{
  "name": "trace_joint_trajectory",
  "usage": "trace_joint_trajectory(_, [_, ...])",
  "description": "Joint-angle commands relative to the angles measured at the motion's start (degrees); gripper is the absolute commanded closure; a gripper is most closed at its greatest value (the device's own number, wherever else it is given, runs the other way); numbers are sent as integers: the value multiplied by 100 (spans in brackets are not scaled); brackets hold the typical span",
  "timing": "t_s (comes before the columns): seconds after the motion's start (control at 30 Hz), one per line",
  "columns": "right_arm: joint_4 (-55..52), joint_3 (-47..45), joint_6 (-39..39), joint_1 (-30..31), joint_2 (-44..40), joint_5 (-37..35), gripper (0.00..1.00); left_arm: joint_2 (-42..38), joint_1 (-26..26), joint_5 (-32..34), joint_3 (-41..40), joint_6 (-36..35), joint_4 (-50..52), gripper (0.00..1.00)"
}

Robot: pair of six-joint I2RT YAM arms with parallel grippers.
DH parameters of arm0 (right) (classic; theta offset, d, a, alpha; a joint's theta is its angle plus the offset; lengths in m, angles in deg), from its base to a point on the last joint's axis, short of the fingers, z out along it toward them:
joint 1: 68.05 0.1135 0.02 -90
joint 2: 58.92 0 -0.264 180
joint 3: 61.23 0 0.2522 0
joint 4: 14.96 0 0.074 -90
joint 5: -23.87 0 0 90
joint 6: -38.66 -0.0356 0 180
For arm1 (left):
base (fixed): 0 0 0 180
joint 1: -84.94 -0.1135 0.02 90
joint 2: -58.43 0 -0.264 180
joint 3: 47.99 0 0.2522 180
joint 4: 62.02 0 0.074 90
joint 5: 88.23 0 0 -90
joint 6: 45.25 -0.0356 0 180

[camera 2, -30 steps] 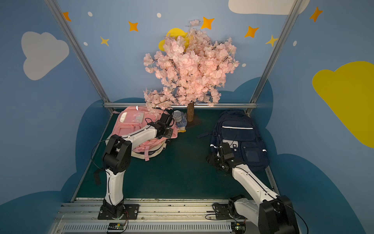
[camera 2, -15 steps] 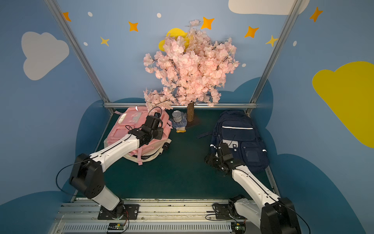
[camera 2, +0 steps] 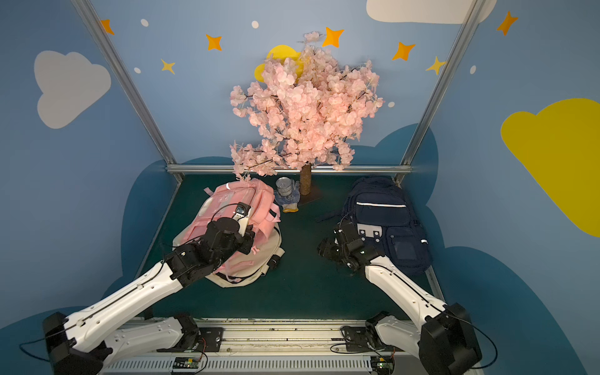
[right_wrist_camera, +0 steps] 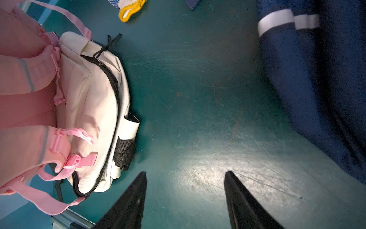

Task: Zip up the backpack
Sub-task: Move the backpack to the center of the board.

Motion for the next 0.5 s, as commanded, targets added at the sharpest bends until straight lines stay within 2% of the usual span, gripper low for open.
trace_joint_trajectory(0.0, [67,228,56,183,133,-136,36,152,15,-789,-541,376,-400,89])
trace_joint_trajectory(0.07, [138,309,91,276,210,-127,36,333,42,-1288,-857,555,-645,80])
trace_joint_trajectory(0.2, [191,588,301,415,397,-94,36,419,51,-1656,-1162,1085,-559,49])
trace_joint_trajectory(0.37, [399,1091,766,605,834,-3,36,-551,-60,-760,-1437,2129,245,21])
trace_joint_trajectory(0.43, [440,1347,928,653,1178,3,35,-906,-441,-381,-1443,2735,1002,14])
trace_joint_trajectory(0.47, [457,1507,971,657,1395,44,35,-984,-853,-327,-1427,3036,1485,13])
